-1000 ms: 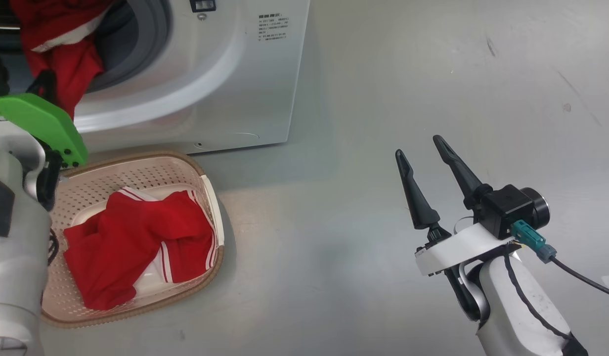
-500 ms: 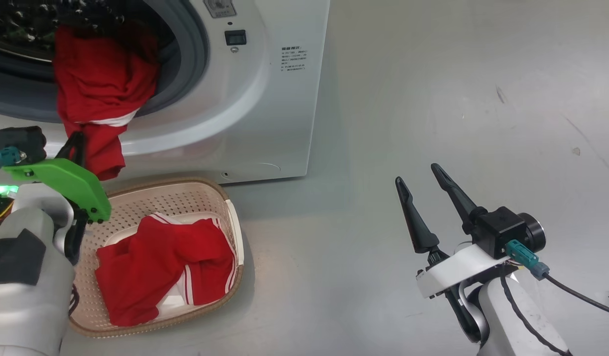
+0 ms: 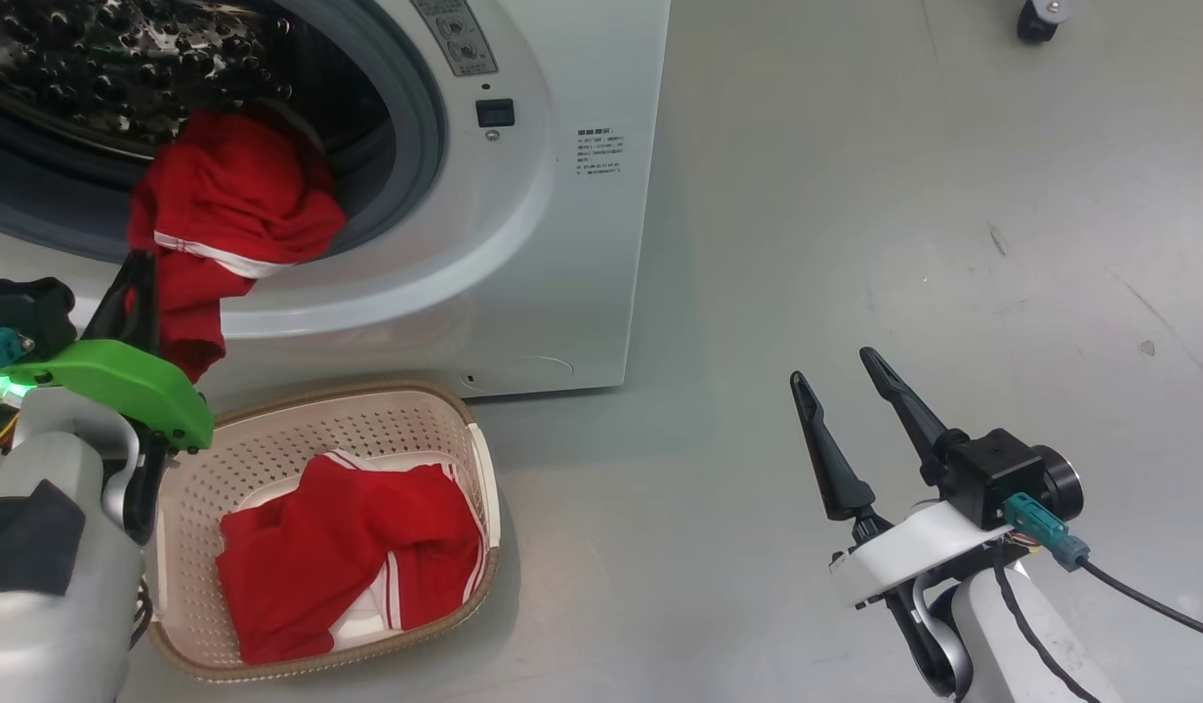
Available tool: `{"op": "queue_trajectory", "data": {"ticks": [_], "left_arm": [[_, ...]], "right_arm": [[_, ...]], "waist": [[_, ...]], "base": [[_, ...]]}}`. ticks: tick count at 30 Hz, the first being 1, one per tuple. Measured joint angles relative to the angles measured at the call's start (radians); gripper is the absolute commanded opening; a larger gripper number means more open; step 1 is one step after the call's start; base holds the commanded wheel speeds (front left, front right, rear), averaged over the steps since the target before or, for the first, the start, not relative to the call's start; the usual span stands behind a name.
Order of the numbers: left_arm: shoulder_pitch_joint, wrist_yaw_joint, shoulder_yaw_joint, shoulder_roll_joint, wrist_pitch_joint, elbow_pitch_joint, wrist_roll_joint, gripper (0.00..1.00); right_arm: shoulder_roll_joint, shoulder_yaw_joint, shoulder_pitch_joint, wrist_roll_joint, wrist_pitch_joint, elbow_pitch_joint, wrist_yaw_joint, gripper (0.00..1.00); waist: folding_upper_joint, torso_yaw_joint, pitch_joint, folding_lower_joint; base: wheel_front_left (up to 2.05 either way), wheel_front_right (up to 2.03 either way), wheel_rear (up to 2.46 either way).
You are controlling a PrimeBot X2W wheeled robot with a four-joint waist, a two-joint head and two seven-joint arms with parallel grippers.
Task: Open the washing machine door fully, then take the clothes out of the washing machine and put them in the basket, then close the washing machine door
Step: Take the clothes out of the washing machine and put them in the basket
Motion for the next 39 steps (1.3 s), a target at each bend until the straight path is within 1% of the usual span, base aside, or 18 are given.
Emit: {"op": "queue_trajectory", "data": {"ticks": [10,17,23,30,39], "left_arm": [[0.025,0.000,0.020,0.000,-0.016,-0.146,0.005,0.00],[0.034,0.000,0.090,0.000,-0.016,-0.358,0.028,0.00],[0.060,0.005,0.123,-0.007,-0.016,-0.472,0.052,0.00],[0.128,0.005,0.123,-0.022,-0.016,-0.507,0.073,0.00],[0.228,0.023,0.089,-0.023,-0.016,-0.463,0.087,0.00]], "right_arm": [[0.000,-0.007,0.017,0.000,0.000,0.001,0.007,1.00],[0.001,-0.008,0.019,0.000,0.000,0.001,0.007,1.00],[0.001,-0.009,0.021,0.000,0.000,0.000,0.008,1.00],[0.001,-0.008,0.032,0.000,0.000,0.000,0.009,1.00],[0.002,-0.001,0.033,0.000,0.000,-0.012,0.009,1.00]], "waist": [[0.0000,0.009,-0.034,0.0000],[0.0000,0.013,-0.041,0.0000],[0.0000,0.015,-0.045,0.0000],[0.0000,0.011,-0.042,0.0000],[0.0000,-0.001,-0.010,0.0000]], "base": [[0.00,0.00,0.00],[0.00,0.00,0.00],[0.00,0.00,0.00],[0.00,0.00,0.00],[0.00,0.00,0.00]]}}
